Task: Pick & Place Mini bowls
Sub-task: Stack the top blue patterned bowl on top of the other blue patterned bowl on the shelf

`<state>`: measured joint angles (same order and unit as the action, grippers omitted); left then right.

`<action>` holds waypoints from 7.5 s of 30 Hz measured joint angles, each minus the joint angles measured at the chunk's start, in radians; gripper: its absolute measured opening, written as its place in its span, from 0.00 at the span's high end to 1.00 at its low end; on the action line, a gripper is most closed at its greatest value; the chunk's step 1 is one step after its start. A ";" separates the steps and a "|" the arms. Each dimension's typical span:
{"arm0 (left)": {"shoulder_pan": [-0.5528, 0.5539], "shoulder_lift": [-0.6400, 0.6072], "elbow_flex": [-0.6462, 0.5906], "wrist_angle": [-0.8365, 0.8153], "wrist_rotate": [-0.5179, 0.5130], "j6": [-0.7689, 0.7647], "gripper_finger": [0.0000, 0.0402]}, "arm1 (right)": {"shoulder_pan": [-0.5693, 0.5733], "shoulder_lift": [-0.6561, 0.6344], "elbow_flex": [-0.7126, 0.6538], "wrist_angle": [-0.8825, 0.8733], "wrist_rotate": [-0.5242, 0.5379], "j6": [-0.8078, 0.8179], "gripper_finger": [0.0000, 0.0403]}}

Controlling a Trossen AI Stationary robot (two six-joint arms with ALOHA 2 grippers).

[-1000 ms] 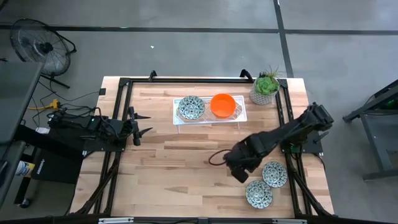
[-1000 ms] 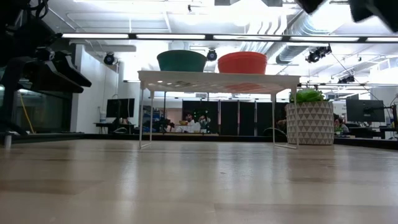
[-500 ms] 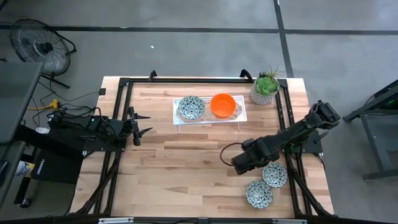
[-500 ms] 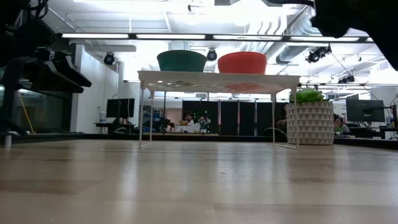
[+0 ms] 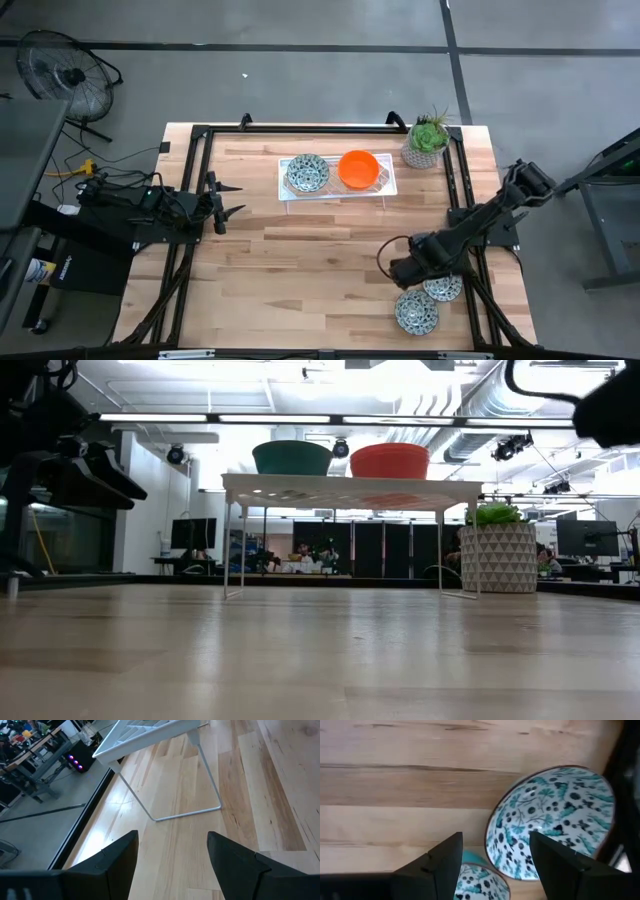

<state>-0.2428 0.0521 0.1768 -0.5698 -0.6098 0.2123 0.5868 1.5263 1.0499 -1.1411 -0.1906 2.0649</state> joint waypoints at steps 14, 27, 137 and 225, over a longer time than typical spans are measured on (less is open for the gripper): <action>0.000 0.000 0.000 0.000 0.000 0.000 0.42 | 0.002 -0.001 -0.177 0.228 -0.026 0.026 0.45; 0.000 0.000 0.000 0.000 0.000 0.000 0.42 | -0.038 -0.001 -0.248 0.319 -0.034 -0.031 0.58; 0.000 0.000 0.000 0.000 0.000 0.000 0.42 | -0.634 0.618 1.259 -0.166 0.391 -2.827 0.99; 0.000 0.000 0.000 0.000 -0.001 0.000 0.42 | -0.636 0.556 1.259 -0.128 0.335 -2.767 0.72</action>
<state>-0.2428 0.0521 0.1765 -0.5698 -0.6109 0.2123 -0.0489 2.0818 2.3093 -1.2695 0.1445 -0.7018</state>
